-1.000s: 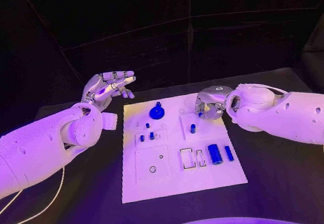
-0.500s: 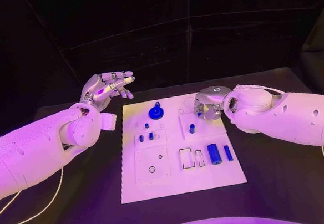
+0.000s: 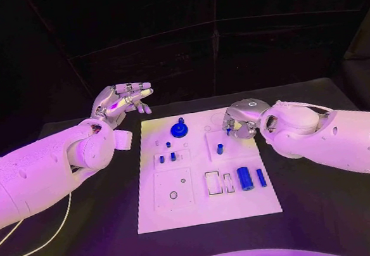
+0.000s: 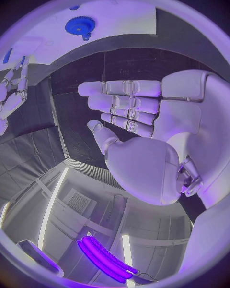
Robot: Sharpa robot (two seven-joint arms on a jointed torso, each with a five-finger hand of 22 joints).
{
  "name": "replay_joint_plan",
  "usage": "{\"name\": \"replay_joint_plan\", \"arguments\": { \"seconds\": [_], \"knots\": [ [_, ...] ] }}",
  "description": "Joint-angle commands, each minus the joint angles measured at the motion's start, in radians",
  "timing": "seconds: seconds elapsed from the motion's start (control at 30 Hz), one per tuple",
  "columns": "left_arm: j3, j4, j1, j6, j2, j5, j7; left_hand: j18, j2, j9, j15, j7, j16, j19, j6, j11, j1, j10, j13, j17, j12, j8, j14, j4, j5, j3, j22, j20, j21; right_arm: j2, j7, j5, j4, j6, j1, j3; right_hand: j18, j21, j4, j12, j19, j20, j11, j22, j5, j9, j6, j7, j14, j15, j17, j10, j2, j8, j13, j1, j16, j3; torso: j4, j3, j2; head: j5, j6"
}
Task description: Assemble the parts on the task board
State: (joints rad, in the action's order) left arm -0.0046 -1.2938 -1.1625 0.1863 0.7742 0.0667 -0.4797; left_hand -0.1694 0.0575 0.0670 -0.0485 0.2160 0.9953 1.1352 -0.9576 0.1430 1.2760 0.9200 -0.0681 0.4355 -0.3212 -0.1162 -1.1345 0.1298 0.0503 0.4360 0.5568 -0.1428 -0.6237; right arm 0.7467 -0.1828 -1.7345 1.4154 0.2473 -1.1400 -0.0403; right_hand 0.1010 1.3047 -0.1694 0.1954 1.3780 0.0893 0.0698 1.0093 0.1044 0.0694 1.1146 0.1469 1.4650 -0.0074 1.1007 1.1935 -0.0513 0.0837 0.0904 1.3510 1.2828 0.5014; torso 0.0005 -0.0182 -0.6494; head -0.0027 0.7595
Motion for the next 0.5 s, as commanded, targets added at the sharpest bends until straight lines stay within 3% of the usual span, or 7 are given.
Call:
{"name": "replay_joint_plan", "arguments": {
  "seconds": [0.03, 0.33, 0.5],
  "knots": [
    [0.001, 0.001, -0.002, -0.001, 0.002, 0.005, -0.005, -0.013, -0.006, 0.000, 0.000, 0.001, -0.007, -0.008, 0.003, 0.002, 0.006, -0.008, 0.001, -0.002, -0.004, -0.005, 0.006, 0.005, 0.003, 0.001, -0.002, 0.001, 0.006, 0.014, -0.029, -0.008, 0.028, 0.086, -0.003, 0.002, 0.000, 0.006, 0.001, -0.004, 0.005, 0.000, 0.000, 0.002, -0.008, 0.000, 0.006, 0.000, 0.032, -0.009, 0.001, 0.006, -0.001, -0.006, -0.001, -0.011, 0.005, 0.009, 0.0002, 0.0001, 0.000, 0.001, -0.001],
    [0.001, 0.004, -0.002, 0.001, 0.003, 0.005, -0.005, -0.013, -0.005, 0.000, 0.000, 0.001, -0.007, -0.008, 0.004, 0.002, 0.006, -0.009, 0.001, -0.002, -0.004, -0.005, 0.006, 0.005, 0.003, 0.001, -0.002, 0.001, 0.006, 0.057, -0.039, 0.016, 0.104, 0.122, -0.009, 0.027, 0.000, 0.007, 0.001, -0.005, 0.006, 0.000, 0.000, 0.005, -0.012, 0.000, 0.008, 0.000, 0.033, -0.009, 0.004, 0.008, -0.005, -0.007, -0.003, -0.014, 0.008, 0.016, -0.0006, 0.0004, 0.001, 0.004, -0.004],
    [0.001, 0.006, -0.002, 0.001, 0.000, 0.005, -0.005, -0.013, -0.005, 0.000, 0.000, 0.001, -0.007, -0.009, 0.004, 0.002, 0.006, -0.009, 0.001, -0.003, -0.004, -0.005, 0.006, 0.005, 0.003, 0.001, -0.002, 0.001, 0.006, 0.071, -0.026, 0.043, 0.183, 0.141, -0.011, 0.040, 0.000, 0.008, 0.001, -0.005, 0.006, 0.000, 0.000, 0.006, -0.011, 0.000, 0.009, -0.001, 0.033, -0.009, 0.005, 0.009, -0.006, -0.007, -0.003, -0.014, 0.009, 0.019, -0.0021, -0.0019, 0.000, 0.012, -0.003]
  ]
}}
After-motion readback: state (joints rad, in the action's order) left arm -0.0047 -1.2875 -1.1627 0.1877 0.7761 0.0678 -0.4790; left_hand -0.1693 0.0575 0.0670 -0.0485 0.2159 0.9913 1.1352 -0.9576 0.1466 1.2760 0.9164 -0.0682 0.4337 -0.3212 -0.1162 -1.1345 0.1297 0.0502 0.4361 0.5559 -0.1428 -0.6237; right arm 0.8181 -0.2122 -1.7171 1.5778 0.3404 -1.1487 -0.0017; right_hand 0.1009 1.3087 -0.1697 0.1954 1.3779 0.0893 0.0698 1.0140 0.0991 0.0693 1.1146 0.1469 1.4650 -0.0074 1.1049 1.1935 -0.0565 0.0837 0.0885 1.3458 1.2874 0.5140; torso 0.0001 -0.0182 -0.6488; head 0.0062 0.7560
